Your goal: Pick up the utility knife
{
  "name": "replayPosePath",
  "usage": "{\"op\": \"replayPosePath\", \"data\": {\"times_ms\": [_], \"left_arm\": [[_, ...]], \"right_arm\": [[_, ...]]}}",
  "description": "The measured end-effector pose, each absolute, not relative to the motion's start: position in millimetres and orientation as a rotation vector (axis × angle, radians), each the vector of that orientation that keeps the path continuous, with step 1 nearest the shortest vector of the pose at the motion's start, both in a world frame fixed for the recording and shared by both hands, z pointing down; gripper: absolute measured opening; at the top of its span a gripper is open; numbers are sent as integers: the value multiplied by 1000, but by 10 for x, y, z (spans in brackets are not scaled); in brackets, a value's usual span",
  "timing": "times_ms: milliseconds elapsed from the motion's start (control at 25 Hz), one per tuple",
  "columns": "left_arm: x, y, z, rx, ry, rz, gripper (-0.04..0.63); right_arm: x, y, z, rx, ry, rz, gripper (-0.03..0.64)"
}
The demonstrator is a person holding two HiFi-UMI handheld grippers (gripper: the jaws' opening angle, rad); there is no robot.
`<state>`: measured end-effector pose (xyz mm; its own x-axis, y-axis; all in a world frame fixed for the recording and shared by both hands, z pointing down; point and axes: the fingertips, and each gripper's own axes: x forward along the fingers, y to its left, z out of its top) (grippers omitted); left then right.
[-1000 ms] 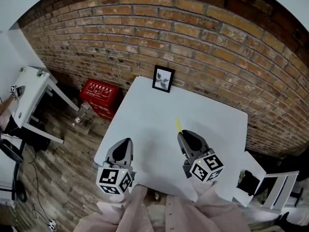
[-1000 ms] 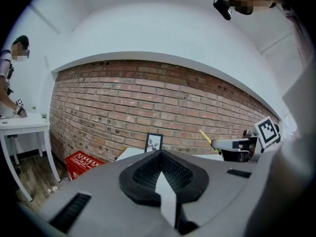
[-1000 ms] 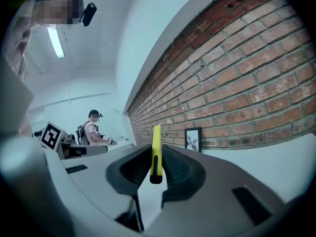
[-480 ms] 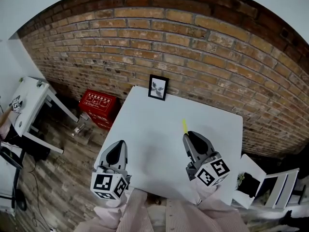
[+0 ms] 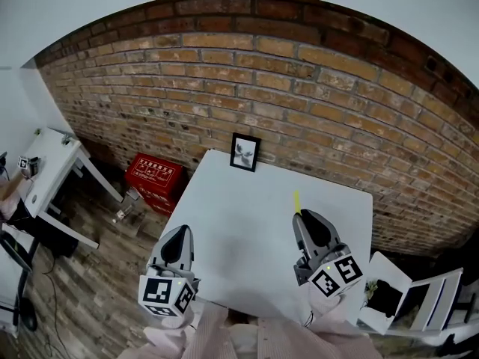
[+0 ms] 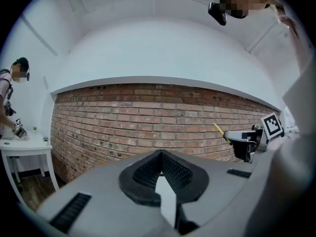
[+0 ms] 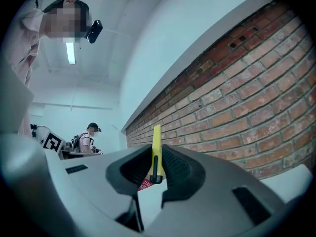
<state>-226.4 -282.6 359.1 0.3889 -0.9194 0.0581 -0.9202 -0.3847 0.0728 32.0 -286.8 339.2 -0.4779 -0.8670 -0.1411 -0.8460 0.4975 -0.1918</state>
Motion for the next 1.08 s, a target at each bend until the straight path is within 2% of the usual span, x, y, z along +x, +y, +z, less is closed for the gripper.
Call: {"op": "replayPosePath", "data": {"times_ms": [1080], "left_arm": [[-2261, -2836, 3464, 2567, -1718, 8, -6]], "right_arm": [[354, -2829, 3328, -1467, 2539, -75, 66]]}}
